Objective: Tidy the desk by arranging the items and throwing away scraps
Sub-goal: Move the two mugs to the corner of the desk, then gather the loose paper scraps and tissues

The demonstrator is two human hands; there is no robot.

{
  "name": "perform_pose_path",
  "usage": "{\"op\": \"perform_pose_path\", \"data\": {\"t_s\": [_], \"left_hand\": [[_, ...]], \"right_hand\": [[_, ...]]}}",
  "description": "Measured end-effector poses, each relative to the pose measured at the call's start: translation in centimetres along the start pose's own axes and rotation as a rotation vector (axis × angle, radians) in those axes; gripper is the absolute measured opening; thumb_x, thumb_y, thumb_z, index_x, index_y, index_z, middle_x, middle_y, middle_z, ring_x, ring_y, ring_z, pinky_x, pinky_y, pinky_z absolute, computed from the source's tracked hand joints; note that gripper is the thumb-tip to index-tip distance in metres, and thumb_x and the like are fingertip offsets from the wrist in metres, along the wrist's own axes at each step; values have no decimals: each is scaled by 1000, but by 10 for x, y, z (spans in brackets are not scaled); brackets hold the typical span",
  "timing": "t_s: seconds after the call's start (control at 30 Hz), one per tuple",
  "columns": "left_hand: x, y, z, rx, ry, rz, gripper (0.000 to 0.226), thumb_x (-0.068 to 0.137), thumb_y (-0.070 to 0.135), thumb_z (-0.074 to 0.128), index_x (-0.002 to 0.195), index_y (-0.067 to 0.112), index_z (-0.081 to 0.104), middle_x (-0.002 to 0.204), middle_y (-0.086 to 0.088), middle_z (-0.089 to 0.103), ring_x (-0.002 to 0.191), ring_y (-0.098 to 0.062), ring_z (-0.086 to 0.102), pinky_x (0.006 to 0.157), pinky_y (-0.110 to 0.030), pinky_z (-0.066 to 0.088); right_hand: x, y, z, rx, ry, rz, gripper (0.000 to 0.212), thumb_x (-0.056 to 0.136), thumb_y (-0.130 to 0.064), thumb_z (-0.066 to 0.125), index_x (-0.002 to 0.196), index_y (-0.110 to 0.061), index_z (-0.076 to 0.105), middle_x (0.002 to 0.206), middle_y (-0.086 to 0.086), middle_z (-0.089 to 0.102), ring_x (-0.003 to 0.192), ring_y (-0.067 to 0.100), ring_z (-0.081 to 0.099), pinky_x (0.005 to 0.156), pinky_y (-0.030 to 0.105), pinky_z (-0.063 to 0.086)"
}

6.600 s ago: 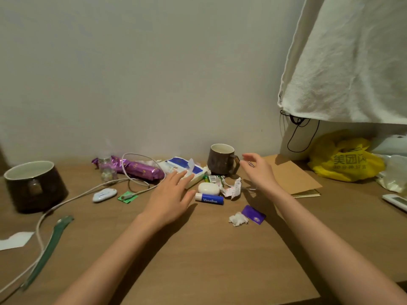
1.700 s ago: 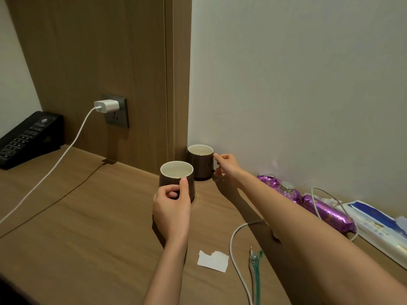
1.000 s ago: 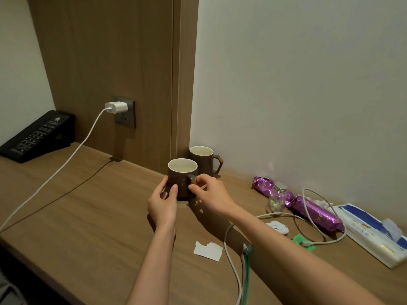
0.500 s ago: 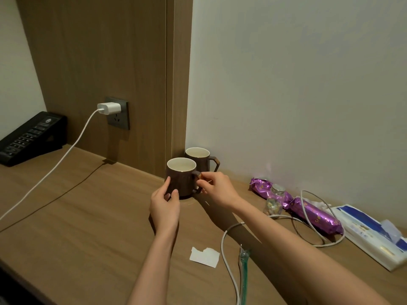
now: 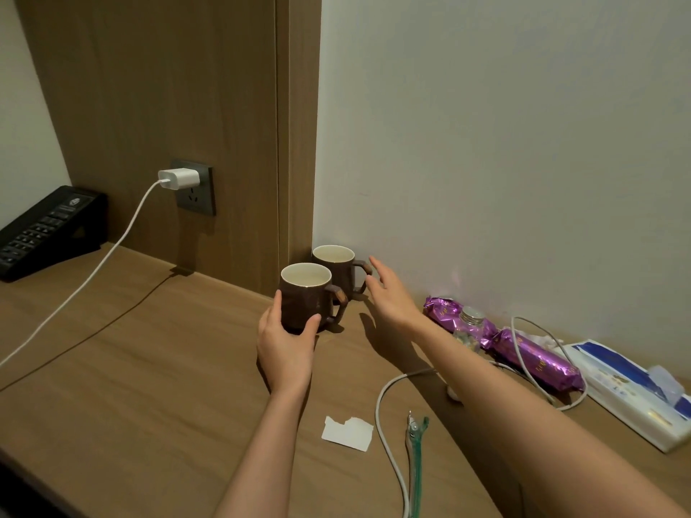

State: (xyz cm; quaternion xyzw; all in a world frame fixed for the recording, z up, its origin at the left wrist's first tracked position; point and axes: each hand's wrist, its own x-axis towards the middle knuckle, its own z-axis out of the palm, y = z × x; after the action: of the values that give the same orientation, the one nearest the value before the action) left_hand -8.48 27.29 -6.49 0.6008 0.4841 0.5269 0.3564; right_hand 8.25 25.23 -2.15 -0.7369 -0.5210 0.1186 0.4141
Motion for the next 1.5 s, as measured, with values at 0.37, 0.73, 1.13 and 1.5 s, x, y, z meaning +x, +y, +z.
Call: {"op": "perform_pose_path", "data": {"t_s": [0.37, 0.73, 1.13, 1.5], "left_hand": [[7, -1, 5, 82, 34, 29, 67, 83, 26, 70, 142, 17, 39, 135, -8, 49, 122, -24, 49, 96, -35, 43], [-6, 20, -5, 121, 173, 32, 54, 86, 25, 63, 135, 16, 43, 137, -13, 40, 127, -29, 36, 100, -43, 39], [-62, 31, -22, 266, -187, 343, 18, 91, 22, 56, 109, 22, 57, 108, 1, 53, 108, -17, 45, 87, -32, 46], [-103, 47, -21, 426, -534, 368, 36, 91, 30, 56, 127, 25, 55, 121, 2, 58, 117, -16, 48, 99, -37, 44]], "right_hand": [[8, 4, -2, -16, -154, 38, 52, 105, -23, 29, 153, -14, 11, 161, 4, 11, 148, 19, 12, 118, 32, 13], [-94, -26, -58, -47, -136, -176, 27, 99, -16, 45, 120, -24, 60, 127, -9, 56, 113, 6, 53, 93, 22, 45], [-201, -5, -83, -449, -448, -395, 31, 92, -19, 56, 118, -35, 65, 126, -17, 56, 114, -3, 41, 97, 16, 37], [-235, 23, -113, -662, -293, -529, 16, 90, -29, 62, 106, -27, 66, 102, -7, 63, 98, 12, 52, 83, 27, 44]]}}
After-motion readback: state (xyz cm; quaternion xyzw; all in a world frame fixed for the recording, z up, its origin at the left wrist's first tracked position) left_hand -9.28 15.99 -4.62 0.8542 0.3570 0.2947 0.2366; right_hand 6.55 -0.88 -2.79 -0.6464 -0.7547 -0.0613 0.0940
